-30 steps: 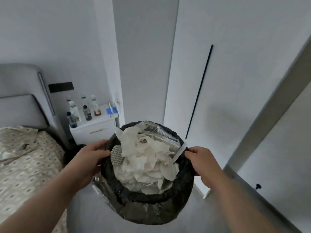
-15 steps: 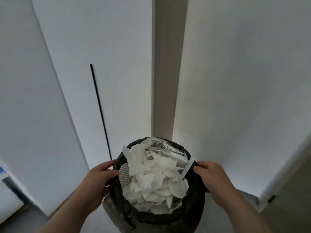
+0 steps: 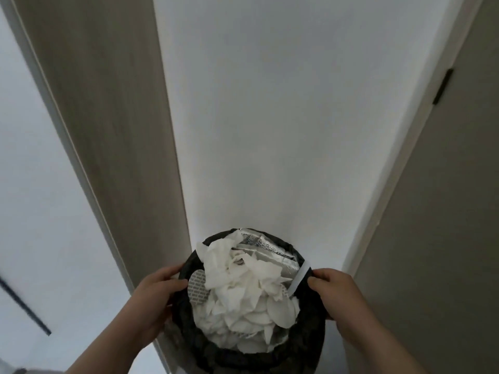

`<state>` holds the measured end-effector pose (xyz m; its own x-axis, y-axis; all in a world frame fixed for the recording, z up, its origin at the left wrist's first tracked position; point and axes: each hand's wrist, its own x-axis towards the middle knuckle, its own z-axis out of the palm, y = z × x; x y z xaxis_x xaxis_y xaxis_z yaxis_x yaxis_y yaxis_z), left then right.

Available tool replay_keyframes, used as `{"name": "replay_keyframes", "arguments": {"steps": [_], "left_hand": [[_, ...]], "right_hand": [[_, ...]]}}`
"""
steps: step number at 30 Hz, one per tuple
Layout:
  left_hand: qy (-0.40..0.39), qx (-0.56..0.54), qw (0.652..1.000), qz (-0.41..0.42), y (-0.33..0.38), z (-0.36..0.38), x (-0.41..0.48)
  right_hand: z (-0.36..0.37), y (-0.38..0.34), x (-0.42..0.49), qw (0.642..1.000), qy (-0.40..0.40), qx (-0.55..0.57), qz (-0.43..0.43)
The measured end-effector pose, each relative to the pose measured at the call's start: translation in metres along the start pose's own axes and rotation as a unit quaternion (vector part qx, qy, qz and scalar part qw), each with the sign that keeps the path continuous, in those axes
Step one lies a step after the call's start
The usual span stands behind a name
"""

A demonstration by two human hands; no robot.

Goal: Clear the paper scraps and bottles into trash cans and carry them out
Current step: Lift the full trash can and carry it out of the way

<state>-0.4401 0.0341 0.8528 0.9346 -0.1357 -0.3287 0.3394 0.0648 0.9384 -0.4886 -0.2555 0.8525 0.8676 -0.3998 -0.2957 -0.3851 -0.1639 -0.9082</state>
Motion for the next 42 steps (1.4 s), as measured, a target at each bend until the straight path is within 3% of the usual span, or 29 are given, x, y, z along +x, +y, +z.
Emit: {"name": "replay_keyframes", "arguments": {"steps": [16, 25, 32, 42], "left_hand": [[-0.036, 0.057, 0.997, -0.046, 0.022, 0.036, 0.245], [0.024, 0.076, 0.99, -0.113, -0.007, 0.062, 0.326], [0.075, 0.109, 0.977, -0.168, -0.095, 0.047, 0.4], [0.112, 0.129, 0.954, -0.246, -0.258, -0.016, 0.522]], "right_hand": [[0.017, -0.032, 0.2, 0.997, 0.049, -0.011, 0.057], [0.03, 0.005, 0.32, 0.994, -0.029, -0.058, 0.09], [0.081, 0.079, 0.407, 0.978, -0.08, -0.158, 0.108], [0.195, 0.234, 0.507, 0.968, -0.073, -0.164, 0.176]]}}
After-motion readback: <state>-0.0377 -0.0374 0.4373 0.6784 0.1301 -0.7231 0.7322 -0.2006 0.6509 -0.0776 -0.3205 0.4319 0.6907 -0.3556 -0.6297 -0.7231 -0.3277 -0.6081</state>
